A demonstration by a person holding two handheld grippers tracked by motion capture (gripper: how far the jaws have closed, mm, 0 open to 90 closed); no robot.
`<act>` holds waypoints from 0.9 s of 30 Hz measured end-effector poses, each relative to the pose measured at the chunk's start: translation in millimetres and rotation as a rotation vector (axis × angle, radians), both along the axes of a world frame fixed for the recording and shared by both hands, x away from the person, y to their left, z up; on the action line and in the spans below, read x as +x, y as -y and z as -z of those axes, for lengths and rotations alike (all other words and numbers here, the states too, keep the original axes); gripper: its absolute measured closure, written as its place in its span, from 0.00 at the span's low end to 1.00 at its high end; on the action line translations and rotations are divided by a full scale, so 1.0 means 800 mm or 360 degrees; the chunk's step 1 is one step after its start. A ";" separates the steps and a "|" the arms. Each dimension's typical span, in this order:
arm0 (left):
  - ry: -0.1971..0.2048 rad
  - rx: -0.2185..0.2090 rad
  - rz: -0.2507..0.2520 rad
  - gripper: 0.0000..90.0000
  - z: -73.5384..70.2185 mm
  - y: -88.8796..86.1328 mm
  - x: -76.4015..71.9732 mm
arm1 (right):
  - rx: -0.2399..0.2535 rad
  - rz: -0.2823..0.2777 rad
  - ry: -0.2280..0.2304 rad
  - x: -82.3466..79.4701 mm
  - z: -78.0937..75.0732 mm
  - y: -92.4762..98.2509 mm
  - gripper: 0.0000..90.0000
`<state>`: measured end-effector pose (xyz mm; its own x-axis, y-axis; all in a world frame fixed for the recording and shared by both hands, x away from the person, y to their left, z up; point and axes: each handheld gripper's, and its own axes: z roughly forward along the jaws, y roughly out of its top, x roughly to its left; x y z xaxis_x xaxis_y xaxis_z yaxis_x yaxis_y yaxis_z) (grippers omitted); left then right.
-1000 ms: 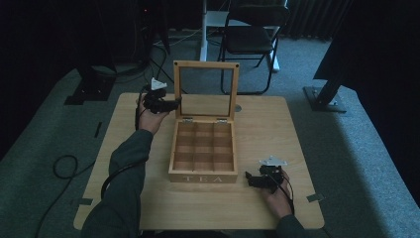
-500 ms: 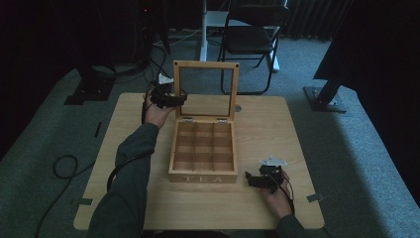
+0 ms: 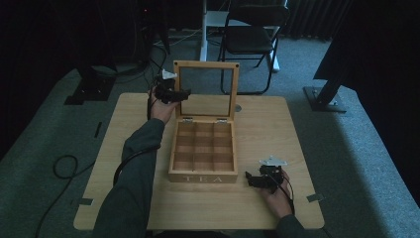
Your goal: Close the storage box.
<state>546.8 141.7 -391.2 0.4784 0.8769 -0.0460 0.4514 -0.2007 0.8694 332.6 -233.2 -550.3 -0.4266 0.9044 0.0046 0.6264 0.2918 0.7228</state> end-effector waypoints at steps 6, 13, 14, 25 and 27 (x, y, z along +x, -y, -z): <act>-0.0023 -0.0061 0.0002 0.32 -0.003 -0.002 -0.003 | 0.0000 0.0001 -0.0001 0.000 0.000 0.000 0.13; 0.0012 -0.0100 0.0042 0.36 -0.008 -0.009 -0.024 | 0.0002 0.0002 -0.0001 0.000 0.000 0.000 0.13; 0.0020 -0.0104 0.0048 0.36 -0.008 -0.010 -0.027 | 0.0002 0.0002 -0.0001 0.000 0.000 0.000 0.13; 0.0053 -0.0175 0.0085 0.40 -0.016 -0.018 -0.066 | -0.0001 -0.0015 0.0000 0.001 0.000 -0.001 0.13; 0.0060 -0.0204 0.0092 0.42 -0.020 -0.020 -0.071 | -0.0001 -0.0017 0.0000 0.001 0.000 -0.002 0.13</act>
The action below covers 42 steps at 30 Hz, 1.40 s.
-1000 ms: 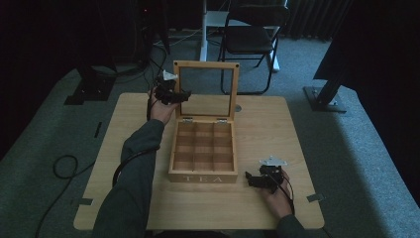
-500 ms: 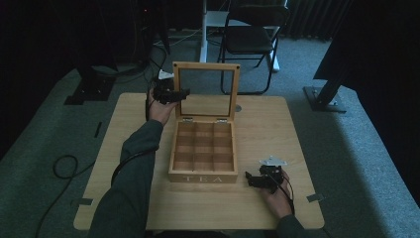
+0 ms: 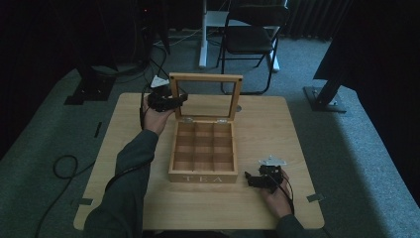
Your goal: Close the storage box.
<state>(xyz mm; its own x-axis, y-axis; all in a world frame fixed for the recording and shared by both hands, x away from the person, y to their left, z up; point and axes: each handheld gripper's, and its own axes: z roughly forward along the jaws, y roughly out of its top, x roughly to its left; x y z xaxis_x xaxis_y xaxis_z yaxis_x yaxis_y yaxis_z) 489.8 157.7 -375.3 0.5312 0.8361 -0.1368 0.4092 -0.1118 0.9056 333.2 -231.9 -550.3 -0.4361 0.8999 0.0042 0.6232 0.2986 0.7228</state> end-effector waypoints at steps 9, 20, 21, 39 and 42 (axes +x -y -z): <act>0.0038 0.0000 0.0007 0.42 -0.013 -0.001 -0.023 | 0.0000 -0.0001 0.0000 0.000 0.000 0.000 0.13; 0.0137 0.0004 0.0016 0.39 -0.030 -0.001 -0.058 | 0.0000 -0.0001 0.0000 0.000 0.000 0.000 0.13; 0.0138 0.0016 0.0008 0.38 -0.032 -0.001 -0.061 | 0.0000 -0.0001 0.0000 0.000 0.000 0.000 0.13; 0.0118 0.0095 0.0001 0.37 -0.026 0.003 -0.093 | -0.0001 -0.0001 0.0003 0.000 0.000 0.000 0.13; 0.0121 0.0109 0.0002 0.38 -0.024 0.004 -0.098 | 0.0000 0.0000 0.0002 0.000 0.000 0.000 0.13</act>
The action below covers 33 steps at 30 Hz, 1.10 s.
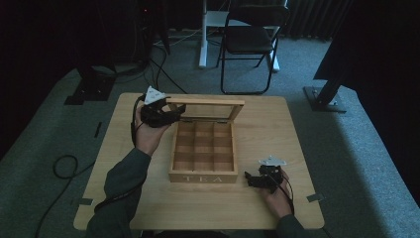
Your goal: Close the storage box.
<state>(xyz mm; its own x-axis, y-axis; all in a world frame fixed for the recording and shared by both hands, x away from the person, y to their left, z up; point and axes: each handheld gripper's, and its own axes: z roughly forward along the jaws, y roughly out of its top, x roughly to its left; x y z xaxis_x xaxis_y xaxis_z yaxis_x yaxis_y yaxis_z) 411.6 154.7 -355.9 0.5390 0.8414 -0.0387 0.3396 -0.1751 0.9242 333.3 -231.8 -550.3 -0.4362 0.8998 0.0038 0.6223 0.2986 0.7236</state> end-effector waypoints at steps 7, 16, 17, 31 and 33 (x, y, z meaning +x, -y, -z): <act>-0.0003 0.0028 0.0006 0.37 0.006 0.001 -0.012 | 0.0000 0.0000 0.0000 0.000 0.000 0.000 0.13; 0.0005 0.0080 -0.0002 0.37 0.013 0.003 -0.026 | 0.0000 0.0001 0.0000 0.000 0.000 0.000 0.13; 0.0007 0.0084 -0.0004 0.37 0.013 0.004 -0.027 | 0.0000 0.0000 0.0000 0.000 0.000 0.000 0.13; 0.0004 0.0151 -0.0030 0.35 0.026 0.007 -0.046 | 0.0000 0.0001 0.0001 0.000 0.000 0.000 0.13; -0.0018 0.0129 -0.0017 0.33 0.029 0.005 -0.047 | 0.0000 0.0001 0.0000 0.000 0.000 0.000 0.13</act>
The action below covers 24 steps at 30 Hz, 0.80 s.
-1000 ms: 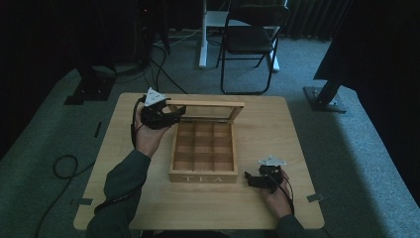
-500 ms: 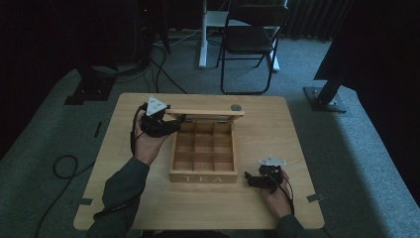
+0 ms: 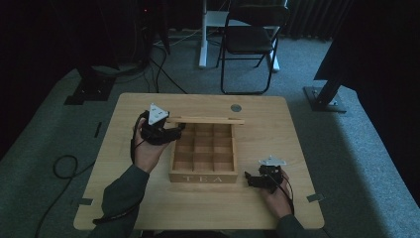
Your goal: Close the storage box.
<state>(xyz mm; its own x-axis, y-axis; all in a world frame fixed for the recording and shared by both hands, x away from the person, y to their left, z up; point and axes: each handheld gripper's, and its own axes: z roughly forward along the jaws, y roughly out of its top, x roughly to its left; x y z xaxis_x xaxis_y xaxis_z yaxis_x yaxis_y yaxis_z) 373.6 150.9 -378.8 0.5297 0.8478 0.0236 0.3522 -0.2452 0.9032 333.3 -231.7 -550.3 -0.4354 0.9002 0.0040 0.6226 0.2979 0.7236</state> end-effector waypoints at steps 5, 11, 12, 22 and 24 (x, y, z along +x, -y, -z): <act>-0.0009 -0.0007 0.0008 0.32 0.005 -0.001 -0.005 | 0.0002 0.0001 -0.0003 0.000 0.000 0.000 0.13; -0.0022 -0.0004 0.0003 0.32 0.011 -0.001 -0.012 | 0.0000 0.0000 0.0000 0.000 0.000 0.000 0.13; -0.0026 -0.0010 0.0002 0.32 0.011 -0.001 -0.013 | 0.0000 0.0000 0.0000 0.000 0.000 0.000 0.13; -0.0032 -0.0033 0.0029 0.32 0.024 -0.005 -0.024 | 0.0001 -0.0001 0.0000 0.000 0.000 0.000 0.13; -0.0033 -0.0026 0.0035 0.32 0.026 -0.006 -0.026 | 0.0001 -0.0001 0.0000 0.000 0.000 0.000 0.13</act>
<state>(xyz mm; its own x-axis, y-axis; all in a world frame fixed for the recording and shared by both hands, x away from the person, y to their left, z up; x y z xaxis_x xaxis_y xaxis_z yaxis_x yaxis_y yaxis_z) 352.9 155.5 -399.6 0.5484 0.8362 -0.0011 0.3655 -0.2385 0.8997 333.3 -231.7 -550.3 -0.4359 0.9000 0.0046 0.6223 0.2977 0.7240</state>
